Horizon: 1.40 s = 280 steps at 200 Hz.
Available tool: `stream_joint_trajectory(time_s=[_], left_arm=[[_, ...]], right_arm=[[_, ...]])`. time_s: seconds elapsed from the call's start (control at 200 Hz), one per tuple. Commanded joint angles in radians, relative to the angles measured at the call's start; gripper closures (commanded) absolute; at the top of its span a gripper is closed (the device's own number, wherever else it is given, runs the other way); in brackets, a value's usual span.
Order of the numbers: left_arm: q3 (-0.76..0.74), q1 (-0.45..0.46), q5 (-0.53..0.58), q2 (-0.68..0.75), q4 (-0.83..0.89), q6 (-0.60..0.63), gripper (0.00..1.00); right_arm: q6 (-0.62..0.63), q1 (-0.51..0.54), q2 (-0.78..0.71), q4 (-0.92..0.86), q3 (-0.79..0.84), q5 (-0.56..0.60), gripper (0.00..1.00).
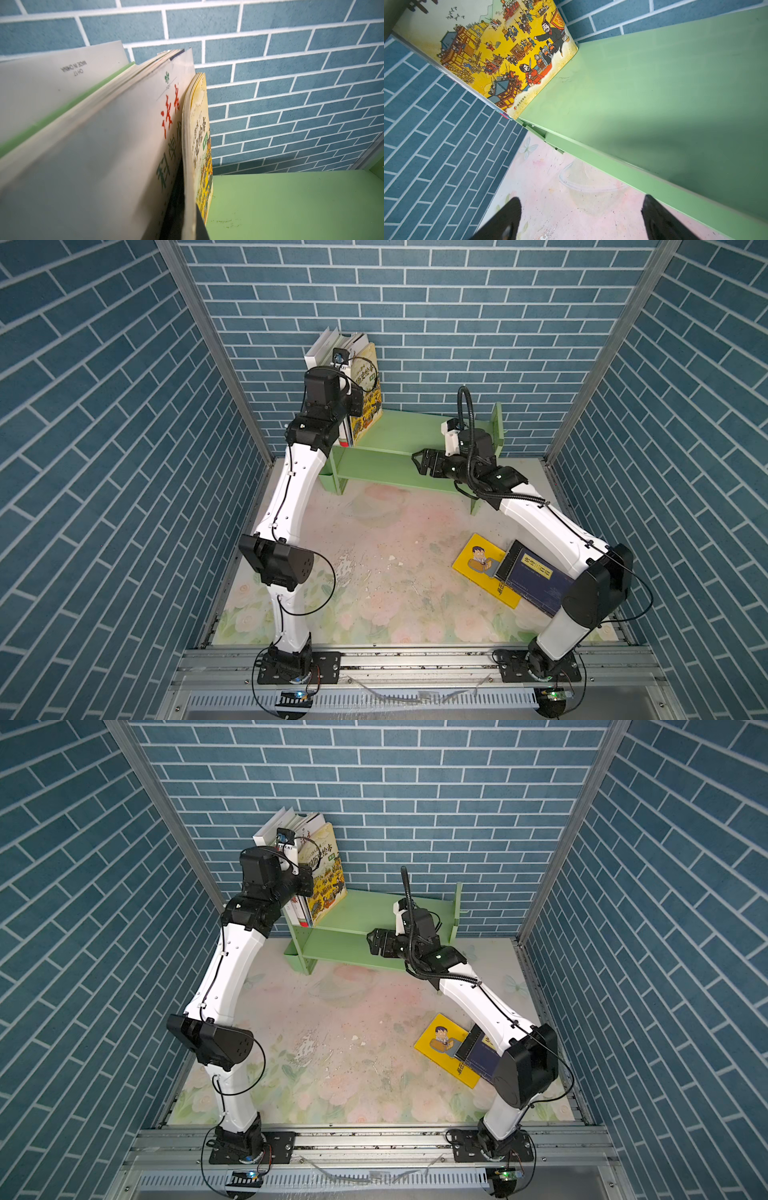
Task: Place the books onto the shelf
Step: 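Press the picture book against the standing books with the left gripper while the right steadies, then release the picture book and lower both grippers toward the table books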
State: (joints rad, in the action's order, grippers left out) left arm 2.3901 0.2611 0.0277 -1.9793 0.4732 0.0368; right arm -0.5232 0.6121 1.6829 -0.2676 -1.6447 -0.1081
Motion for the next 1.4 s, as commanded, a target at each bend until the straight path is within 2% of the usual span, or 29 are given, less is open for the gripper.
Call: stream_joint_trajectory(time_s=[0.0,0.08,0.24,0.53,0.665,0.905,1.295,1.395], left_arm=[[-0.021,-0.008,0.015,0.018,0.01,0.002,0.98],[-0.033,-0.008,0.019,0.026,0.006,0.004,0.96],[-0.058,-0.008,0.026,0.042,-0.01,0.005,0.83],[-0.057,-0.01,0.039,0.05,-0.011,0.009,0.77],[-0.065,-0.01,0.04,0.063,-0.018,0.009,0.71],[-0.076,-0.01,0.032,0.09,-0.031,-0.004,0.7],[-0.195,-0.01,0.03,0.211,-0.114,-0.032,0.68],[-0.236,-0.01,0.032,0.26,-0.136,-0.036,0.64]], right_arm=[[0.024,-0.005,0.006,-0.01,-0.018,0.012,0.09],[0.024,-0.005,0.009,-0.011,-0.021,0.01,0.09],[0.024,-0.007,0.011,-0.016,-0.023,0.007,0.09],[0.023,-0.006,0.012,-0.02,-0.026,0.005,0.09],[0.022,-0.007,0.015,-0.019,-0.027,0.003,0.09],[0.019,-0.006,0.029,-0.022,-0.04,-0.01,0.09],[0.018,-0.005,0.014,-0.012,-0.017,-0.012,0.09],[0.016,-0.006,0.003,-0.008,-0.006,-0.012,0.09]])
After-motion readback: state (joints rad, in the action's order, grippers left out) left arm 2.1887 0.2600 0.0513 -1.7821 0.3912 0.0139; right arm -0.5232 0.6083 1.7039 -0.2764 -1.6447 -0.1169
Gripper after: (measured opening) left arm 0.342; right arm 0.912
